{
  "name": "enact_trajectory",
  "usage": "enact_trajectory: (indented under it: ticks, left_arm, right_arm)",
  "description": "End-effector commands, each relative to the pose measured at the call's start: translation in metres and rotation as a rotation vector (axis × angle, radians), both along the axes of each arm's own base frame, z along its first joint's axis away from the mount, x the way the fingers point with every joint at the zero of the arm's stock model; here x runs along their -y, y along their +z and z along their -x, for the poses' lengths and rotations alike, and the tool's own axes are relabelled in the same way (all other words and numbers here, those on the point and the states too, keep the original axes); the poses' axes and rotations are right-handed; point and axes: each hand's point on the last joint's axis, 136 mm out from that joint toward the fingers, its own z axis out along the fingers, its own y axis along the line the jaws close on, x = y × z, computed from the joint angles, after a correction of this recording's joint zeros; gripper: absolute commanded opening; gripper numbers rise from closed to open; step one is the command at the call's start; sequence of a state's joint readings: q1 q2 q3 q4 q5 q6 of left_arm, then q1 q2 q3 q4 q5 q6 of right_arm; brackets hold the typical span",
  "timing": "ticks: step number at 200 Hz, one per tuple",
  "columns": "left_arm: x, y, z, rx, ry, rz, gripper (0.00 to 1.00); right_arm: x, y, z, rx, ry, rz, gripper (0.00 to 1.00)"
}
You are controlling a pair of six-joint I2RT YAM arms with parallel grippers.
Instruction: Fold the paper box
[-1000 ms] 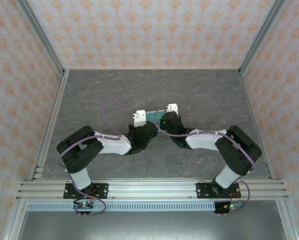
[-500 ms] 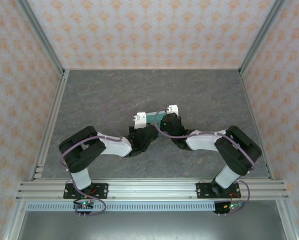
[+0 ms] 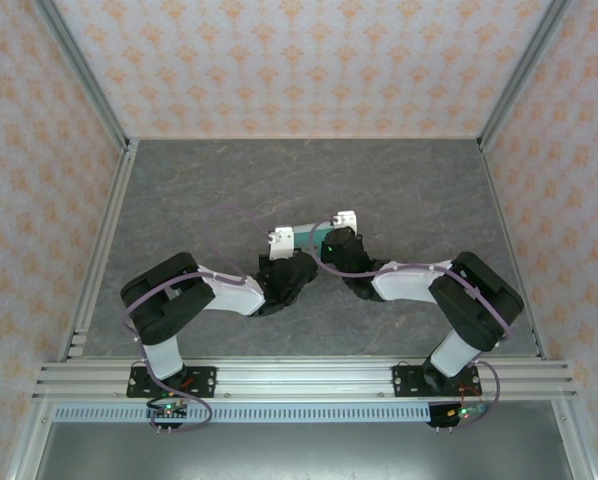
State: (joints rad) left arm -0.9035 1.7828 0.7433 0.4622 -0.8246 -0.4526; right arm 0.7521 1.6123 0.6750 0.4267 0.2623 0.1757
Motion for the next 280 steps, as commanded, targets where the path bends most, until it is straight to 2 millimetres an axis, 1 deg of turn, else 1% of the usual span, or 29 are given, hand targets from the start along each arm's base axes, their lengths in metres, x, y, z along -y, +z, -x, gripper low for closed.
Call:
enact_trajectory:
  ticks: [1, 33, 96, 135, 156, 180, 204, 228, 262, 280]
  left_arm:
    - [-0.018, -0.022, 0.011, -0.05, 0.026, -0.124, 0.0]
    - [-0.018, -0.024, 0.012, -0.046, 0.025, -0.137, 0.0]
    - [-0.017, -0.028, 0.017, -0.033, 0.025, -0.177, 0.0]
    - [-0.018, -0.025, 0.018, -0.03, 0.027, -0.177, 0.0]
    - [-0.019, -0.023, 0.018, -0.029, 0.03, -0.179, 0.0]
    - [-0.018, -0.023, 0.017, -0.03, 0.03, -0.179, 0.0]
    - [-0.018, -0.023, 0.017, -0.031, 0.032, -0.181, 0.0]
    - [-0.018, -0.022, 0.017, -0.031, 0.035, -0.183, 0.0]
    - [-0.018, -0.021, 0.017, -0.032, 0.036, -0.185, 0.0]
    - [-0.018, -0.021, 0.017, -0.031, 0.037, -0.185, 0.0]
  right_arm:
    - [0.014, -0.017, 0.011, -0.055, -0.023, 0.051, 0.0]
    - [0.016, -0.023, 0.012, -0.062, -0.03, 0.061, 0.0]
    - [0.018, -0.027, 0.015, -0.059, -0.028, 0.056, 0.0]
    - [0.018, -0.021, 0.017, -0.058, -0.025, 0.048, 0.0]
    - [0.02, -0.018, 0.018, -0.061, -0.024, 0.05, 0.03]
    - [0.02, -0.015, 0.02, -0.066, -0.019, 0.045, 0.09]
    - [0.021, -0.013, 0.023, -0.078, -0.015, 0.047, 0.22]
    - [0.024, -0.016, 0.031, -0.103, -0.007, 0.041, 0.33]
    - [0.031, -0.018, 0.048, -0.15, 0.008, 0.02, 0.39]
    - [0.036, -0.01, 0.059, -0.167, 0.018, 0.002, 0.4]
